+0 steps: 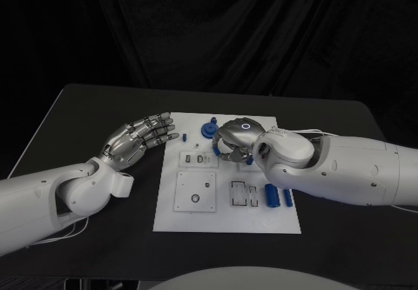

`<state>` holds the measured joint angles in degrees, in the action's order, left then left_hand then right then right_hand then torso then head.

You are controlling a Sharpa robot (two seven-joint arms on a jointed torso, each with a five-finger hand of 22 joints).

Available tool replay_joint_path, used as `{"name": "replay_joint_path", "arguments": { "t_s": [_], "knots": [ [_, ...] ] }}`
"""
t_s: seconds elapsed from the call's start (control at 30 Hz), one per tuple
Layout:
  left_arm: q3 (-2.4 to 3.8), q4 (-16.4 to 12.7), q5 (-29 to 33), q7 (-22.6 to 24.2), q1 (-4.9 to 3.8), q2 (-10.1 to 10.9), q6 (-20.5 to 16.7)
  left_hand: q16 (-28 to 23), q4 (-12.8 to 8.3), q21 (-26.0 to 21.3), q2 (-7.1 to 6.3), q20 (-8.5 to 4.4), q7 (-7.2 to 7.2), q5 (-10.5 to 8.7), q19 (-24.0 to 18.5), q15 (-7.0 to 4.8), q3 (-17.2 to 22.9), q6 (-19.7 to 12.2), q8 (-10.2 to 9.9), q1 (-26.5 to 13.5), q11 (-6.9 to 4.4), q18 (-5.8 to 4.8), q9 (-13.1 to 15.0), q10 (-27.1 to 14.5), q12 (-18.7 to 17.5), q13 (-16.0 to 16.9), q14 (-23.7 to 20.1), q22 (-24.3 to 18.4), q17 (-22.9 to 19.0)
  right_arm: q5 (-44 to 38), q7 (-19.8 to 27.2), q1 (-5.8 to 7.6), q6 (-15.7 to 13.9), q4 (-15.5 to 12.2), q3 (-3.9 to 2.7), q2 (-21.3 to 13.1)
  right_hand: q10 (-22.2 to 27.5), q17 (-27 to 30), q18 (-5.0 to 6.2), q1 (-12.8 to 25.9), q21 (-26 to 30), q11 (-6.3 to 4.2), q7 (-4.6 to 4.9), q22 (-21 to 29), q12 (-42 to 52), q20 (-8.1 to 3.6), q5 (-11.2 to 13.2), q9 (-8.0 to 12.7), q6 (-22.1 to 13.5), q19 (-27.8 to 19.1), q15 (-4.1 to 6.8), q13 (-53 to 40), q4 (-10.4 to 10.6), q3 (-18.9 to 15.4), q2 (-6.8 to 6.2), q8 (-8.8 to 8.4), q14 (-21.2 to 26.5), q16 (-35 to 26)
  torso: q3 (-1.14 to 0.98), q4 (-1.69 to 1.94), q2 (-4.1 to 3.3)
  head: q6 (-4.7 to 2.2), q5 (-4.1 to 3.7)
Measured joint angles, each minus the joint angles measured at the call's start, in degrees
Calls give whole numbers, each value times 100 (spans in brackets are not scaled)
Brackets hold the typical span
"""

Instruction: Assemble the parts on the task board

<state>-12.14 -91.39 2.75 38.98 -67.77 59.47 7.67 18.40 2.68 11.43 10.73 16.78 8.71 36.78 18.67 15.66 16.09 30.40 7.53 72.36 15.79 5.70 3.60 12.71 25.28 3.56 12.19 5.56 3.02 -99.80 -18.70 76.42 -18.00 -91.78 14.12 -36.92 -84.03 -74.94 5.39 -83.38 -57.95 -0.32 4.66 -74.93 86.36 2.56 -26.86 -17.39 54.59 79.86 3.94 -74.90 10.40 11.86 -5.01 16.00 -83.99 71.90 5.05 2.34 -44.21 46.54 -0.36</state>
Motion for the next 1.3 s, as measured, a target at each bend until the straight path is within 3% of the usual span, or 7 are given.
{"name": "replay_joint_path", "arguments": {
  "t_s": [0.4,0.87,1.03,1.1,1.3],
  "knots": [
    [0,26,0,0,0,-27,3,0,0,0,24,0,0,0,0,0,0,0,0,-24,0,0,0,0,0,0,0,0,0,-28,-87,-55,119,59,0,100,1,1,0,124,0,44,19,1,27,16,14,-105,-27,15,0,0,-16,16,-12,-5,0,47,-2,-5,3,20,22],
    [0,58,0,0,0,-58,14,0,1,0,24,-21,0,0,-21,0,31,0,0,-24,21,0,0,-21,0,0,0,-7,0,-38,-94,-97,142,127,-7,172,1,1,0,252,0,43,62,2,26,21,324,-205,-129,21,0,-4,-32,32,-3,-15,0,47,-2,-1,8,3,14],
    [0,66,0,0,1,-67,18,0,1,0,24,-21,0,0,-21,0,31,0,0,-24,21,-1,0,-21,0,0,0,-7,0,-41,-93,-105,142,142,-9,189,1,1,-1,296,1,43,69,2,26,21,523,-205,-200,21,0,-4,-47,49,-3,-15,0,47,-1,-1,8,13,12],
    [0,70,0,0,1,-70,20,0,1,0,24,-21,0,0,-21,0,31,0,0,-24,21,0,0,-21,0,0,0,-6,0,-42,-93,-109,142,146,-9,194,0,1,0,403,17,43,85,2,26,21,734,-201,-315,21,0,-4,-71,26,24,-34,0,47,-1,-1,8,15,5],
    [0,85,0,0,3,-78,26,0,1,0,24,-21,0,0,-21,0,31,0,0,-23,21,-1,0,-21,0,0,0,-6,0,-43,-92,-123,152,155,-4,202,1,2,0,563,73,43,129,2,24,21,1322,-149,-550,21,0,-3,-36,-72,-67,-132,0,47,-2,-1,8,16,3]
  ]
}}
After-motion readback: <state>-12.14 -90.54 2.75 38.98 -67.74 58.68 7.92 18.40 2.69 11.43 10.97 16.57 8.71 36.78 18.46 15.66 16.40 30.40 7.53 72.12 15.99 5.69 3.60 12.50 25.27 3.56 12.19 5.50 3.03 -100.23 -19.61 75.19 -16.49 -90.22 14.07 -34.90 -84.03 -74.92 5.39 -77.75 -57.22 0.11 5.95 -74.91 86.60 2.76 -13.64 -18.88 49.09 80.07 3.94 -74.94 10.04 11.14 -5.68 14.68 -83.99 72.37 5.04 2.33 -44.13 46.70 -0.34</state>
